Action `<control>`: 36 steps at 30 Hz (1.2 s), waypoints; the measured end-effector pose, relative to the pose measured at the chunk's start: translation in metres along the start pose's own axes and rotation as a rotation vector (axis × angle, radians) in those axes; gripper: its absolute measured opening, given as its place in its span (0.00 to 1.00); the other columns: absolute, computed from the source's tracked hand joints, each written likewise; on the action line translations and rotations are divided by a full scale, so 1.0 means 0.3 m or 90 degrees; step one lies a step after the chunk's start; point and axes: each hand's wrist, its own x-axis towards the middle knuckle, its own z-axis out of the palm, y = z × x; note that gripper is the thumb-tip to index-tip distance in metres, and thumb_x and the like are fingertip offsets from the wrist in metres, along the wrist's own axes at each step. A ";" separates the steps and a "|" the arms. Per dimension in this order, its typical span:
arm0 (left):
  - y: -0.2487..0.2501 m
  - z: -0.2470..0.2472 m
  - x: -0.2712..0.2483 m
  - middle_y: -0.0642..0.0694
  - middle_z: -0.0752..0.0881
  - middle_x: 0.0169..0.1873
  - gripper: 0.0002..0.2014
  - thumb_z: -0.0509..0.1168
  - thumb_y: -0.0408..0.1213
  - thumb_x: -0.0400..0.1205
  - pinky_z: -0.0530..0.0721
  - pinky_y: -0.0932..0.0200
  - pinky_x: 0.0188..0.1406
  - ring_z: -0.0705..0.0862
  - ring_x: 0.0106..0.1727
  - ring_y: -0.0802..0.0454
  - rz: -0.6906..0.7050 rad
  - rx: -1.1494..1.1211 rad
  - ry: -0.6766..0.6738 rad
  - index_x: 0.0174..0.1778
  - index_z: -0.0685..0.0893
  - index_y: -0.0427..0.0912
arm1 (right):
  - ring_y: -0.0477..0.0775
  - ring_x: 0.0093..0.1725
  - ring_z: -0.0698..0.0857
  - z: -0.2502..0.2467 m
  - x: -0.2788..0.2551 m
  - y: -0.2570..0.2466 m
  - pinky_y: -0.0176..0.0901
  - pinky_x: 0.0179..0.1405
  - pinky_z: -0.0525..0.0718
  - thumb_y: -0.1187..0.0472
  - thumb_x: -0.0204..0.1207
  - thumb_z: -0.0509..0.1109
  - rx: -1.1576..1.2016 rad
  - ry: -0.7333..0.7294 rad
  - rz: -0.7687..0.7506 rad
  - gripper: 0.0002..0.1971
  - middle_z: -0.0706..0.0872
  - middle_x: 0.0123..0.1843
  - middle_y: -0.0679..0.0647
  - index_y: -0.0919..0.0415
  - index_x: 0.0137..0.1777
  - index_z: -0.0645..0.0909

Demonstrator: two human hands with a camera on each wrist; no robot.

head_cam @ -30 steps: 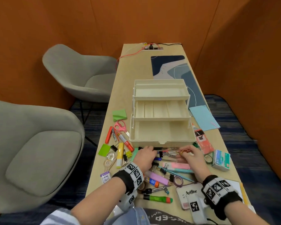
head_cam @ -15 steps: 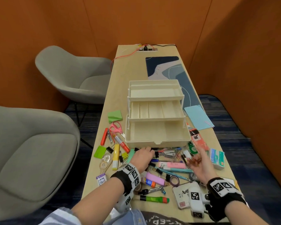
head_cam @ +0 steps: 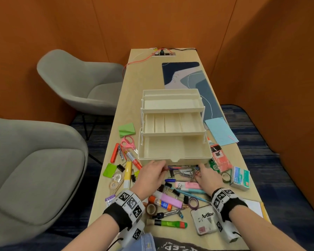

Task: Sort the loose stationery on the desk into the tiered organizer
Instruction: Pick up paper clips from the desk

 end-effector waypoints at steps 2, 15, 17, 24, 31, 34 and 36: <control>0.001 -0.002 -0.004 0.55 0.80 0.46 0.02 0.62 0.37 0.82 0.69 0.69 0.38 0.76 0.43 0.59 -0.006 -0.026 0.006 0.49 0.78 0.47 | 0.58 0.47 0.87 0.001 0.002 0.000 0.46 0.39 0.80 0.54 0.80 0.63 -0.012 -0.001 -0.014 0.12 0.87 0.50 0.56 0.58 0.59 0.69; -0.015 -0.045 0.011 0.55 0.84 0.41 0.04 0.64 0.40 0.82 0.76 0.70 0.40 0.81 0.43 0.62 -0.073 -0.156 0.062 0.46 0.75 0.53 | 0.52 0.36 0.82 -0.037 -0.008 0.011 0.44 0.32 0.78 0.57 0.83 0.61 0.175 0.068 -0.010 0.05 0.83 0.39 0.50 0.57 0.48 0.71; -0.006 -0.064 0.030 0.56 0.84 0.41 0.03 0.64 0.39 0.82 0.75 0.72 0.38 0.82 0.42 0.62 -0.088 -0.202 0.080 0.47 0.77 0.52 | 0.48 0.37 0.82 -0.055 -0.028 0.008 0.40 0.31 0.75 0.58 0.83 0.62 0.313 0.082 0.012 0.04 0.85 0.41 0.50 0.57 0.49 0.73; -0.002 -0.178 0.217 0.52 0.87 0.44 0.04 0.67 0.36 0.81 0.81 0.70 0.45 0.85 0.46 0.61 -0.168 -0.361 0.184 0.50 0.80 0.46 | 0.52 0.43 0.81 -0.119 -0.080 0.026 0.48 0.46 0.80 0.53 0.83 0.60 0.665 0.026 0.132 0.07 0.82 0.43 0.52 0.54 0.52 0.77; -0.058 -0.271 0.460 0.41 0.88 0.41 0.03 0.68 0.32 0.79 0.88 0.45 0.49 0.88 0.44 0.45 -0.255 -0.464 0.283 0.45 0.80 0.43 | 0.47 0.27 0.67 -0.206 -0.097 0.017 0.40 0.28 0.66 0.61 0.84 0.59 0.940 -0.026 0.165 0.07 0.69 0.26 0.50 0.62 0.48 0.76; -0.068 -0.290 0.521 0.42 0.86 0.40 0.04 0.68 0.30 0.79 0.89 0.45 0.46 0.89 0.41 0.43 -0.267 -0.460 0.281 0.44 0.79 0.43 | 0.48 0.27 0.65 -0.247 -0.070 -0.010 0.40 0.27 0.65 0.62 0.84 0.59 0.982 -0.034 0.138 0.08 0.66 0.28 0.51 0.60 0.42 0.72; -0.085 -0.276 0.540 0.44 0.86 0.39 0.04 0.69 0.30 0.79 0.89 0.46 0.45 0.89 0.39 0.45 -0.290 -0.433 0.263 0.43 0.80 0.42 | 0.48 0.27 0.65 -0.282 -0.042 -0.042 0.41 0.27 0.65 0.62 0.84 0.59 1.001 -0.044 0.131 0.07 0.66 0.28 0.50 0.60 0.43 0.72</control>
